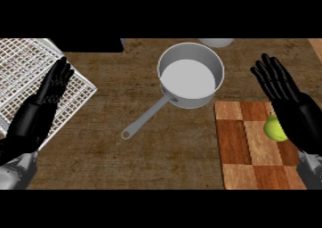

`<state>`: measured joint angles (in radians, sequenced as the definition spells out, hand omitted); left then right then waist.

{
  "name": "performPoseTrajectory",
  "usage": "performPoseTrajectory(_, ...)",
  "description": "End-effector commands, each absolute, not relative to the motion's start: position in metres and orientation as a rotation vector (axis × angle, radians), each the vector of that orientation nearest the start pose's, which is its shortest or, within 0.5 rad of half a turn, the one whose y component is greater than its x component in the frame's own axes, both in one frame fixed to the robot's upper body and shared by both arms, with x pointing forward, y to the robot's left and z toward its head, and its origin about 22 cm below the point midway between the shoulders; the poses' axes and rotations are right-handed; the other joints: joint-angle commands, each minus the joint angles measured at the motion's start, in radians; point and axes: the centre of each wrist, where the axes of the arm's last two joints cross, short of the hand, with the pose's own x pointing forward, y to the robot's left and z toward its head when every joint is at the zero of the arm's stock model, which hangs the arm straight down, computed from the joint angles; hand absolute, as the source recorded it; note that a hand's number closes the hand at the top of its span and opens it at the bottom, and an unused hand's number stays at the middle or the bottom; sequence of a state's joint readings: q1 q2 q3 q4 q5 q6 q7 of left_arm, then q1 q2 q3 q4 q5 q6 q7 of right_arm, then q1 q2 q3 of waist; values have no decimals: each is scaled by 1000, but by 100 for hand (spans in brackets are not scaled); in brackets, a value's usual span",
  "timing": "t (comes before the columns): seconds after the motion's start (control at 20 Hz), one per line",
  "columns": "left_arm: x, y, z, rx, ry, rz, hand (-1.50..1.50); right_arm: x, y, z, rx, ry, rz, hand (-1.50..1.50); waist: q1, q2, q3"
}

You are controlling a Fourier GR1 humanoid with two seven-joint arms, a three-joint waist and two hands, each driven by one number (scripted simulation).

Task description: Pick the pear from the cutting board and place it in the pot

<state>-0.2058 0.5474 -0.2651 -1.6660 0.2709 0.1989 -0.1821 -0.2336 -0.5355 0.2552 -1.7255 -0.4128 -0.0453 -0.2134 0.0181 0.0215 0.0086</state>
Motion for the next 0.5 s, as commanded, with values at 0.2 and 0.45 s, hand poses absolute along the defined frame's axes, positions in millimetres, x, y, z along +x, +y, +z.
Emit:
performPoseTrajectory(0.2, 270, 261, 62, 38, -1685, -137, 0, 290, -273, 47, 512, -1458, 189, -150, 51, 19, -6)
performPoseTrajectory(0.45, 262, 240, 47, -25, -1513, -42, 0, 292, -369, 54, -122, -1503, 421, -150, 8, -4, -4)
